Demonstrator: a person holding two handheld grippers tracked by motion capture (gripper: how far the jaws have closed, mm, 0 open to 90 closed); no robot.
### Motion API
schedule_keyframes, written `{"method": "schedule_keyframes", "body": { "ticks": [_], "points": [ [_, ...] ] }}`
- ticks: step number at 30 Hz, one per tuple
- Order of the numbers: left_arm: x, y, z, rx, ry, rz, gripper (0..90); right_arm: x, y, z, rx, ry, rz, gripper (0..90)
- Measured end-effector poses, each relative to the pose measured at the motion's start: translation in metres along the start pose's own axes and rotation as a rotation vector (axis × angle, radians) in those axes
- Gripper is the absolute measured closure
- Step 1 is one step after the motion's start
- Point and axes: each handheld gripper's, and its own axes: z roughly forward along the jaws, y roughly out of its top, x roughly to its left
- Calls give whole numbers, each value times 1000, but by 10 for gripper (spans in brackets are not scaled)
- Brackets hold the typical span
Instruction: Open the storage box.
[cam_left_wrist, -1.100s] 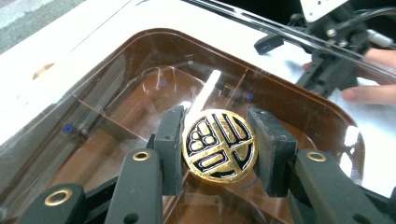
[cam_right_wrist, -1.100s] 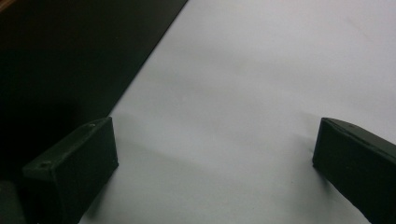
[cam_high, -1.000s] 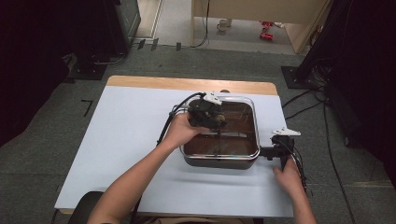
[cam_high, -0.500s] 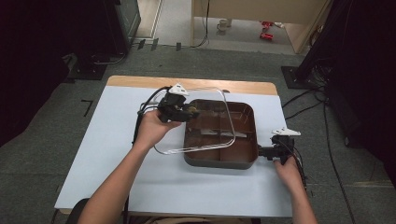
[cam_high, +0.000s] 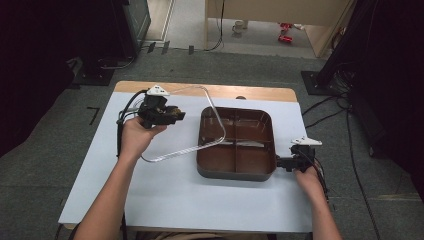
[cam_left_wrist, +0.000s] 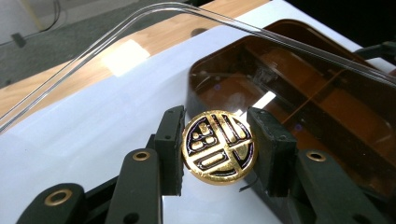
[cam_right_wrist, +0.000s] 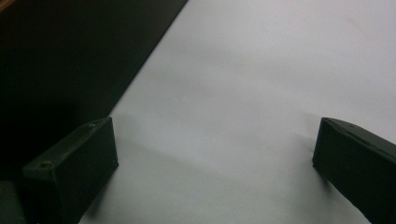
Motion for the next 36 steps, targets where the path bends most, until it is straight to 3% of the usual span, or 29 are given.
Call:
{"method": "schedule_keyframes", "body": {
  "ticks": [8,9,16,25,30,31,36],
  "points": [
    [25,-12,-9,6,47,-37,592,0,0,0,1,0,0,0],
    [33,-17,-12,6,63,-53,592,0,0,0,1,1,-1,0],
    [57,-35,-8,10,117,-86,592,0,0,0,2,1,-2,0],
    [95,-69,15,65,203,-163,591,0,0,0,2,1,-2,0],
    [104,-79,29,98,215,-178,591,0,0,0,2,1,-1,0],
    [106,-82,36,120,220,-169,591,0,0,0,2,1,-2,0],
    [107,-87,49,136,223,-159,589,0,0,0,2,1,-2,0]
  ]
}}
